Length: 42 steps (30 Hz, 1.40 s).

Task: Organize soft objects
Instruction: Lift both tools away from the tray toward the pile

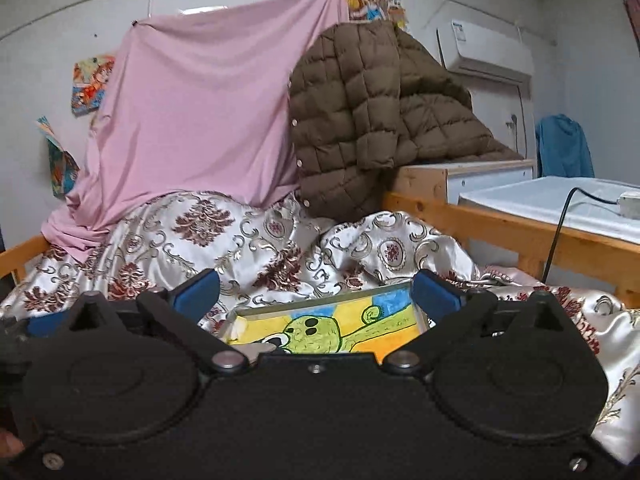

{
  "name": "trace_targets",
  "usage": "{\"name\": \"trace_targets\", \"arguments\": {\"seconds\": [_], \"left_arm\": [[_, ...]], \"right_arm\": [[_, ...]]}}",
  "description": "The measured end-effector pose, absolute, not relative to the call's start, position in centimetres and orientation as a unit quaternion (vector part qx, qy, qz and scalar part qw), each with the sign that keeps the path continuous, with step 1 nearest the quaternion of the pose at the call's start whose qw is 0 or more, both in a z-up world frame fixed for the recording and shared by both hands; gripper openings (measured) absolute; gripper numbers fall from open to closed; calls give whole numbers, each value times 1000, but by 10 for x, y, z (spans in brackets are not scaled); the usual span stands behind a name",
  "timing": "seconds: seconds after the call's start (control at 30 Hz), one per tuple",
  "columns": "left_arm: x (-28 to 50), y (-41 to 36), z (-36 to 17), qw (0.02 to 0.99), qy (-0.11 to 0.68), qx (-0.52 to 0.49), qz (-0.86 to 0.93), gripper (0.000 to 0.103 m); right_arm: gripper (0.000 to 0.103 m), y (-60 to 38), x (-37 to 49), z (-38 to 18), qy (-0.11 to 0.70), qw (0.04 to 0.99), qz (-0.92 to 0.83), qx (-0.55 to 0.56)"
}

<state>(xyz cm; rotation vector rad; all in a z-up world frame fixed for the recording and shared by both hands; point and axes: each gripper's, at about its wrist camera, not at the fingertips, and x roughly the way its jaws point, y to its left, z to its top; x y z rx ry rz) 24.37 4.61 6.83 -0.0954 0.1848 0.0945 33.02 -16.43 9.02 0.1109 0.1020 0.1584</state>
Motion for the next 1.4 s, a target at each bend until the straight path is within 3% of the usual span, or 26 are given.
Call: {"name": "trace_targets", "arguments": {"seconds": [0.27, 0.63, 1.4], "left_arm": [[184, 40, 77, 996, 62, -45, 51, 102], [125, 31, 57, 993, 97, 4, 60, 102], [112, -9, 11, 969, 180, 163, 47, 102]], "right_arm": [[102, -190, 281, 85, 50, 994, 77, 65], [102, -192, 232, 63, 72, 993, 83, 41], [102, -172, 222, -4, 250, 966, 40, -39]]}}
